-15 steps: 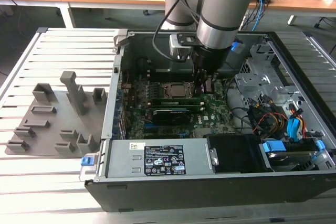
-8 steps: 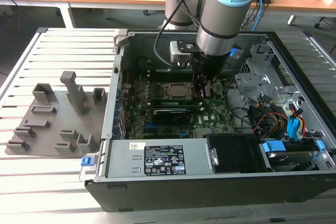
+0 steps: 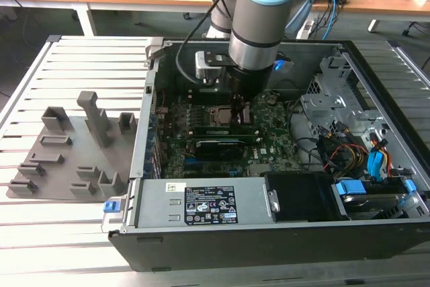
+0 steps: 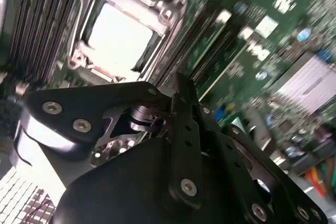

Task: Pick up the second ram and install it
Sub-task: 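Press down the second ram until it locks into place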

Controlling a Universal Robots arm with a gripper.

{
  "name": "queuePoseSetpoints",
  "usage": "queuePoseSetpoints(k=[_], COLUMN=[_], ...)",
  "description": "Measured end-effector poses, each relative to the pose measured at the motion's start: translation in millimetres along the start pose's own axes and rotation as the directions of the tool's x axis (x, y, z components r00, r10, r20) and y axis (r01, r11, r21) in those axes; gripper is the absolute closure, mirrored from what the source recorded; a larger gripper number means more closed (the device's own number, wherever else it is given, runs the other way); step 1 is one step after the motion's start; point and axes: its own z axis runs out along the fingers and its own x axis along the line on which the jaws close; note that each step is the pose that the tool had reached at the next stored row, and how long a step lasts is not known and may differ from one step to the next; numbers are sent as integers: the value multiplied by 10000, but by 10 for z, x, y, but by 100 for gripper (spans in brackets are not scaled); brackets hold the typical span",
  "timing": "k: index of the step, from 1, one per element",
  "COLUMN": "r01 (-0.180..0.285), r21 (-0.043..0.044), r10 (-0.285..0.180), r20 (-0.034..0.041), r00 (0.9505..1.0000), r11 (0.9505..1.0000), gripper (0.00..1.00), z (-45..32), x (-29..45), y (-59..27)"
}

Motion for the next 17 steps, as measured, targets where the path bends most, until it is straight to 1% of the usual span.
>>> queuePoseSetpoints(k=[1,2,3,4,5,6,8,9,10,11,12,13,14,16,17], r01=[3,5,4,2,2,0,2,3,2,0,0,2,1,1,0], r21=[7,22,31,28,29,41,4,1,1,2,1,1,-1,0,1], r10=[-3,-5,-4,-1,-2,0,-2,-3,-2,0,0,-2,-1,-1,0], r20=[-2,-2,-5,-8,-3,13,3,1,1,2,0,-1,-16,-15,-14], r00=[10000,10000,10000,10000,10000,10000,10000,10000,10000,10000,10000,10000,10000,10000,10000], r11=[10000,10000,10000,10000,10000,10000,10000,10000,10000,10000,10000,10000,10000,10000,10000], gripper=[89,89,89,89,89,89,89,89,89,89,89,89,89,89,89], z=[8,27,50,59,62,45,17,-40,-85,-149,-236,-367,-451,-534,-559], x=[-2,-5,-6,-7,-7,-9,-5,-8,-10,-14,-19,-27,-32,-36,-37], y=[80,203,300,317,317,286,137,115,115,116,117,121,124,126,127])
